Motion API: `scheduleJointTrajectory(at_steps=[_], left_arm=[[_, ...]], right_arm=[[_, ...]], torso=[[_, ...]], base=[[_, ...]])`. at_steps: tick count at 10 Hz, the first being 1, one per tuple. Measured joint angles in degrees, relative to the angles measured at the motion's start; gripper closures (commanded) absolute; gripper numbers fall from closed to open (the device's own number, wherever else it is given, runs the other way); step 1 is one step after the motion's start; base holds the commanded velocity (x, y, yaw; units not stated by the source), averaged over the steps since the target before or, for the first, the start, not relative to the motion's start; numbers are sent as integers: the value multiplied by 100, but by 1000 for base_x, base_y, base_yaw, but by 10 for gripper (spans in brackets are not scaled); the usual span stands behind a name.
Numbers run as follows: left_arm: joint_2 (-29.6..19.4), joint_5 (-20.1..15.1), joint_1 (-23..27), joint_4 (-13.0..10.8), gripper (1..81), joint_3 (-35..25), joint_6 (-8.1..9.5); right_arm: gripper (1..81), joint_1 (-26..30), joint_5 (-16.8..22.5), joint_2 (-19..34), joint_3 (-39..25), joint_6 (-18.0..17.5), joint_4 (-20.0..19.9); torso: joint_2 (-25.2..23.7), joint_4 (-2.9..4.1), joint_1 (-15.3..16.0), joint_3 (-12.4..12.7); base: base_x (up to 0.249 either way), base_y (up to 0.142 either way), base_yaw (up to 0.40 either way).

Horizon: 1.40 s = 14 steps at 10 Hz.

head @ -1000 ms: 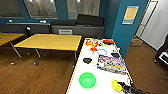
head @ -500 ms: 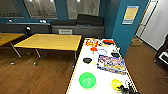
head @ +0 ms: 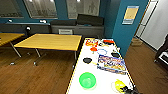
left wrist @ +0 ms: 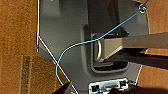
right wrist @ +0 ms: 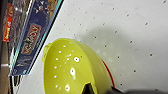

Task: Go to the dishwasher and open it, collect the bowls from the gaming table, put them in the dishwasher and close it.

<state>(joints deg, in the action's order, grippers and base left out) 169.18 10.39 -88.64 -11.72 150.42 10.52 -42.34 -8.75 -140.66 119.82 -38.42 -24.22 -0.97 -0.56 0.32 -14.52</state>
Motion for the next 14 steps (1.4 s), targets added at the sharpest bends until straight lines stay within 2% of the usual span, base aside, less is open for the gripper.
scheduleJointTrajectory(at_steps=[2, 5, 7, 9, 11, 13, 14], left_arm=[[20, 11, -2, -2, 10, -28, 0], [17, 33, 0, -10, 10, -89, -2], [-20, 39, 0, -11, 10, -340, -5], [-243, 55, 0, -13, 10, -824, -16], [-678, 102, 9, -11, 10, -1621, -18], [-1286, 160, 82, -11, 10, -2642, -16], [-1692, 236, 134, -11, 10, -3132, -16]], right_arm=[[811, 127, 107, 816, -638, 0, 179], [811, 343, 612, 2437, -2258, 11, 756], [811, 59, 924, 3447, -3278, 69, 1143], [811, -510, 1098, 4129, -4172, 161, 1615], [811, -1408, 919, 4684, -4662, 243, 2032], [811, -2265, 394, 4863, -4734, 285, 2321], [811, -2822, -54, 4765, -4642, 304, 2464]], torso=[[0, 0, 0, 0], [0, 0, 0, 0], [0, 0, 0, 0], [0, 0, -2, 2], [0, 0, -2, 2], [0, 0, -5, 2], [0, 0, -5, 2]], base=[[0, 0, 0], [0, 0, 0], [0, 0, 0], [0, 0, 0], [0, 0, 0], [0, 0, 0], [0, 0, 0]])
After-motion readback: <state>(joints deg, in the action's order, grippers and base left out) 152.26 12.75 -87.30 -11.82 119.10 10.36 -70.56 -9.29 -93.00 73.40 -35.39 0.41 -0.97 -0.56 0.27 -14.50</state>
